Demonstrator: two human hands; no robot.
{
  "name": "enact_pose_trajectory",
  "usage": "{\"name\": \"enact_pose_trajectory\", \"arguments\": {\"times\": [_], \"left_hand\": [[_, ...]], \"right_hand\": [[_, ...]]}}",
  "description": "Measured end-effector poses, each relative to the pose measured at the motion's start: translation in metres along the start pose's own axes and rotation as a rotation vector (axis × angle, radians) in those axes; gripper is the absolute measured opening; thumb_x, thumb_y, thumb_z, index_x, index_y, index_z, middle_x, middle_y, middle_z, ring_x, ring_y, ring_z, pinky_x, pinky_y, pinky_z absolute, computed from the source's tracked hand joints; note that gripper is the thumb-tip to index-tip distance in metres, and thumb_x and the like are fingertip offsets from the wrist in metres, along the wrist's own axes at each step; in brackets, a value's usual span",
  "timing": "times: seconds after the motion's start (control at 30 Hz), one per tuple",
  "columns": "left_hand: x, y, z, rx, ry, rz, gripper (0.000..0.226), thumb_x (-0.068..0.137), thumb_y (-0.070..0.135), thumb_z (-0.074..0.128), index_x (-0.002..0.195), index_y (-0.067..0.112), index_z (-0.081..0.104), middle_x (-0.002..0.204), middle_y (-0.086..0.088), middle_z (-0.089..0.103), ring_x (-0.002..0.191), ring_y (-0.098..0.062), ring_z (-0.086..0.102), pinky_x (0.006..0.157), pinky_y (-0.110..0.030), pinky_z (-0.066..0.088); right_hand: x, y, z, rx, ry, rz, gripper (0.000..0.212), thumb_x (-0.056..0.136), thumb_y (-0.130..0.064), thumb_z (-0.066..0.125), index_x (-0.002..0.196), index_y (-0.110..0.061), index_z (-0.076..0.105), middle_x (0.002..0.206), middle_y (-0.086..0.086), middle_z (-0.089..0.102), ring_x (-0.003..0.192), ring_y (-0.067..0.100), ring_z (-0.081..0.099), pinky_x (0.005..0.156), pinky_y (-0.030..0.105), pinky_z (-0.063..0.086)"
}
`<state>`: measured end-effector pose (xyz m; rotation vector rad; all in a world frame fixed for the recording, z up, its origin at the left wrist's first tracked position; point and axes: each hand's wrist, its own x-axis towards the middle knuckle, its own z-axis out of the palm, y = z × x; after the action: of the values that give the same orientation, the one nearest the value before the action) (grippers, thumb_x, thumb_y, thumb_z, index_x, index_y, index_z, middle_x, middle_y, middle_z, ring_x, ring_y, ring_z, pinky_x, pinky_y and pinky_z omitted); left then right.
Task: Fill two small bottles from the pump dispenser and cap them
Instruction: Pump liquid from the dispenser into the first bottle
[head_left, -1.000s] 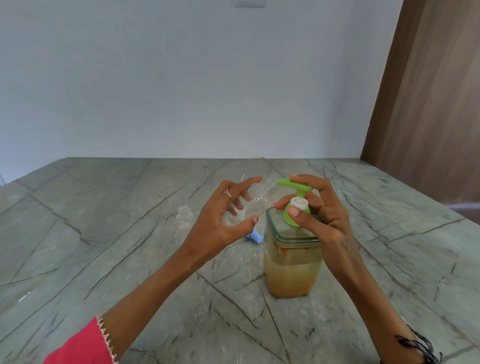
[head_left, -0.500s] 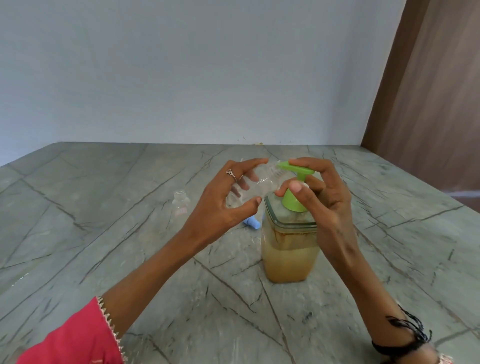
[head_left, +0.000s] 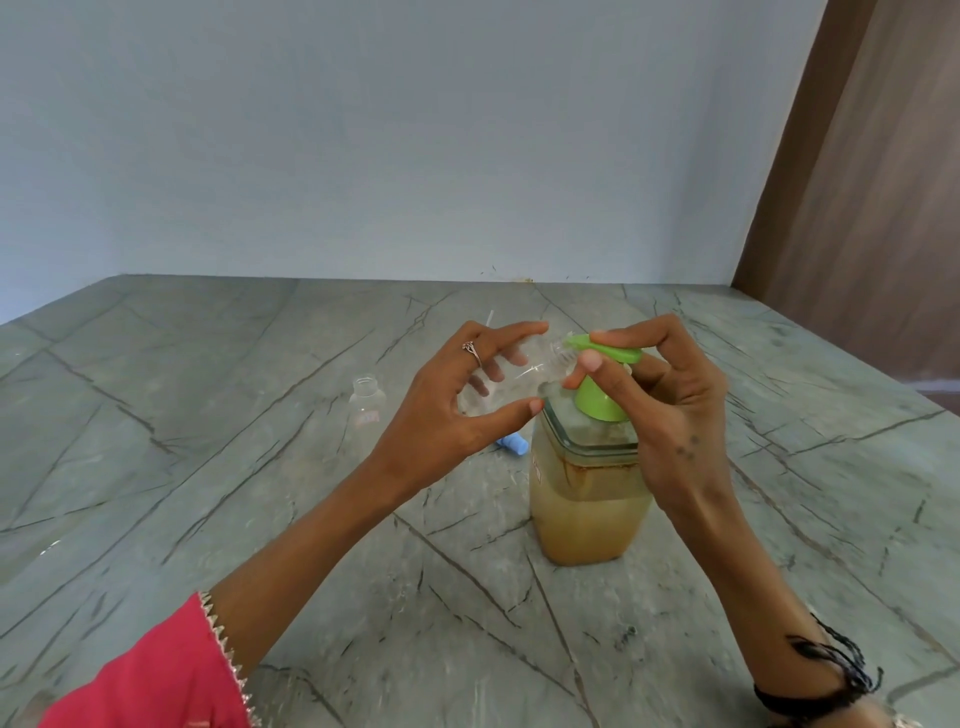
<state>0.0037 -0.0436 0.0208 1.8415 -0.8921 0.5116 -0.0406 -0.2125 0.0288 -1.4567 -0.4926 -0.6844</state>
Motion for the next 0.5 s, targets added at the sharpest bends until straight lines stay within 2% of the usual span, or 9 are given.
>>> {"name": "enact_pose_trajectory", "arguments": {"times": [0.07,0.27,0.4,0.5], "left_hand": [[0.0006,0.0002,0.0008,-0.018,0.008,-0.004,0.049,0.077,0.036,0.062,0.125,0.028,0.05,0.102,0.006,0.056,0.089,-0.011,0.053,0.075,-0.018,0.047],[0.0018,0.0024,0.0009,-0.044,0.024,-0.015,0.05,0.077,0.037,0.061,0.125,0.029,0.05,0.102,0.007,0.056,0.088,-0.009,0.054,0.076,-0.017,0.047],[0.0032,0.0032,0.0012,-0.042,0.026,-0.022,0.049,0.076,0.038,0.061,0.124,0.032,0.05,0.102,0.009,0.055,0.088,-0.009,0.054,0.076,-0.017,0.046],[0.0029,0.0032,0.0014,-0.044,0.024,-0.025,0.048,0.076,0.038,0.061,0.123,0.032,0.05,0.102,0.009,0.056,0.088,-0.009,0.054,0.076,-0.017,0.046]], "right_hand": [[-0.0002,-0.0007,0.0001,-0.002,-0.011,-0.015,0.017,0.078,-0.038,0.069,0.09,-0.027,0.063,0.078,0.001,0.073,0.074,0.017,0.072,0.067,0.023,0.056],[-0.0007,0.0003,-0.0012,-0.028,-0.014,-0.027,0.021,0.091,-0.034,0.048,0.101,-0.024,0.063,0.078,0.001,0.073,0.076,0.017,0.071,0.074,0.024,0.054],[-0.0005,0.0004,-0.003,-0.058,-0.036,-0.04,0.023,0.093,-0.033,0.045,0.105,-0.028,0.063,0.08,0.005,0.072,0.081,0.019,0.07,0.078,0.023,0.052],[0.0001,-0.0006,-0.0021,-0.028,-0.035,-0.024,0.019,0.091,-0.035,0.049,0.1,-0.031,0.066,0.078,0.009,0.071,0.078,0.023,0.07,0.076,0.031,0.055]]}}
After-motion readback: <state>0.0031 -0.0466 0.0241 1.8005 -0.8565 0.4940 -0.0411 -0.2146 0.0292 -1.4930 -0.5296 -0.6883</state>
